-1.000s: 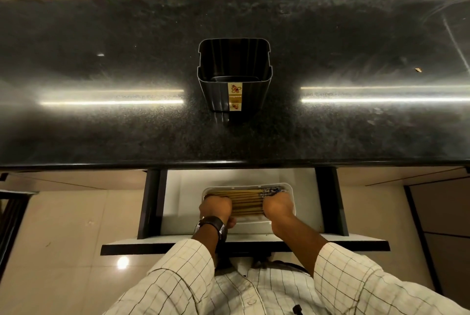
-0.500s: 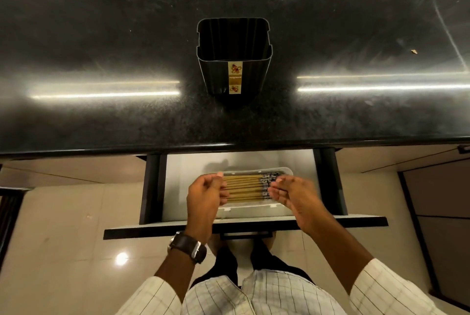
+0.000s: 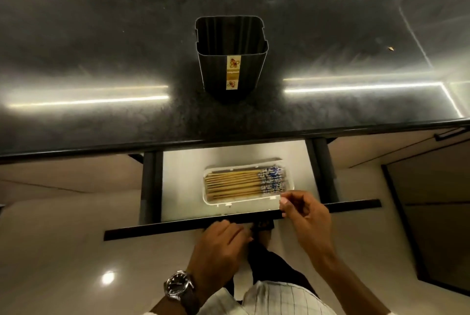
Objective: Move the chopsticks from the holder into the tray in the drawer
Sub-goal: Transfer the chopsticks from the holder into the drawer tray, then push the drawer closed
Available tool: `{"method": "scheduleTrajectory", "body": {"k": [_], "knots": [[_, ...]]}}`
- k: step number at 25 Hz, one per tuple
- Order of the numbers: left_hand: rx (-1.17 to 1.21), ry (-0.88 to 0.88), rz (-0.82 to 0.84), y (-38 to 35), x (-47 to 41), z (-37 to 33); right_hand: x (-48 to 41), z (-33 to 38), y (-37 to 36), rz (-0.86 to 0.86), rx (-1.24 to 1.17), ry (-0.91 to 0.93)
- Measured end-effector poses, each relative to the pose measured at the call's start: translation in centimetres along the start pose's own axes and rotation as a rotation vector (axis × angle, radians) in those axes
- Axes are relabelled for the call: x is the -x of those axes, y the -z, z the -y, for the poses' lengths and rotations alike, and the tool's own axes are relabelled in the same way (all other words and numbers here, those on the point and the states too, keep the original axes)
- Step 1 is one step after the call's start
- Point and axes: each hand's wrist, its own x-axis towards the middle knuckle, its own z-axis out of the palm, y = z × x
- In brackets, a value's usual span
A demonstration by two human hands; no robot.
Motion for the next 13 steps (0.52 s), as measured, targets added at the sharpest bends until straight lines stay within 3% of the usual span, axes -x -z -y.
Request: {"method": "scheduleTrajectory", "body": {"k": [4, 8, 11, 13], "knots": [[-0.07, 0.039, 0.242, -0.7, 1.9, -1.2, 0.7, -1.2, -0.6, -0.003, 0.159, 0.207], [-0.148, 0.258, 0.626, -1.6, 3.3, -1.8, 1.6, -3.1, -0.6, 0.001, 0.382, 0.554], [-0.126, 0.37, 0.704, -2.1, 3.6, -2.5, 3.2, -5.7, 0.0, 0.06, 0.544, 0.631], [-0.105, 0.436, 0.638, -3.4, 4.0, -3.0, 4.2, -7.6, -0.1, 0.169, 0.696, 0.592]]}}
